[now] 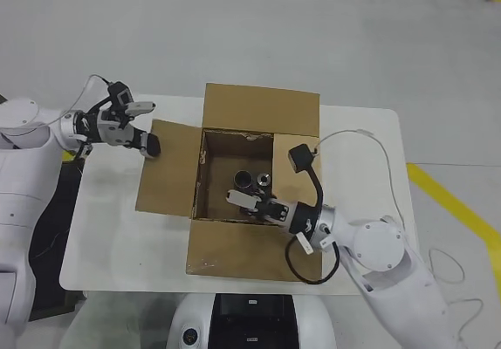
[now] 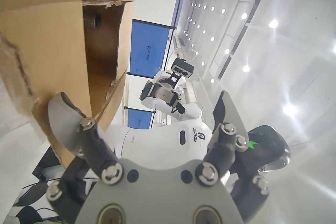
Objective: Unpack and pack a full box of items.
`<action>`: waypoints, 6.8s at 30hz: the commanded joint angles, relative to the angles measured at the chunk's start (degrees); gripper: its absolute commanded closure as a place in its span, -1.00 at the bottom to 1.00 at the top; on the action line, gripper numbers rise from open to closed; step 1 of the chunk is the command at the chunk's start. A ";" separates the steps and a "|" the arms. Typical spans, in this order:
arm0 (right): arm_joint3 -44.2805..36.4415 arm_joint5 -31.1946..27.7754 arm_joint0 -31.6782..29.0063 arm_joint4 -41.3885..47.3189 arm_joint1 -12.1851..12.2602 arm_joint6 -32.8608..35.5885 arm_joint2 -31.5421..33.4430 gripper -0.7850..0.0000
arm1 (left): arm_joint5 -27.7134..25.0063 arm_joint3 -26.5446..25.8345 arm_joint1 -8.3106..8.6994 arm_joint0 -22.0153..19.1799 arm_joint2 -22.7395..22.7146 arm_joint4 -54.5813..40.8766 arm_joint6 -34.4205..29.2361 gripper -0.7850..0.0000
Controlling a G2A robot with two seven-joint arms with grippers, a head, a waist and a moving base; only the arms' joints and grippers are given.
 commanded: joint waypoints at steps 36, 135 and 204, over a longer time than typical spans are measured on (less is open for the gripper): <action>-12.69 2.34 -14.93 -2.74 4.49 10.23 10.70 -1.00 | 6.49 -20.43 -1.93 -5.58 12.09 10.49 7.02 -1.00; -5.05 -3.17 -19.96 2.05 6.76 -12.89 8.07 -1.00 | -5.37 -18.28 -17.07 -9.82 26.60 11.41 26.40 -1.00; 4.57 -3.92 -20.92 -10.66 5.65 -30.52 16.07 -1.00 | -2.10 -15.08 -4.05 6.99 -21.14 7.57 4.32 -1.00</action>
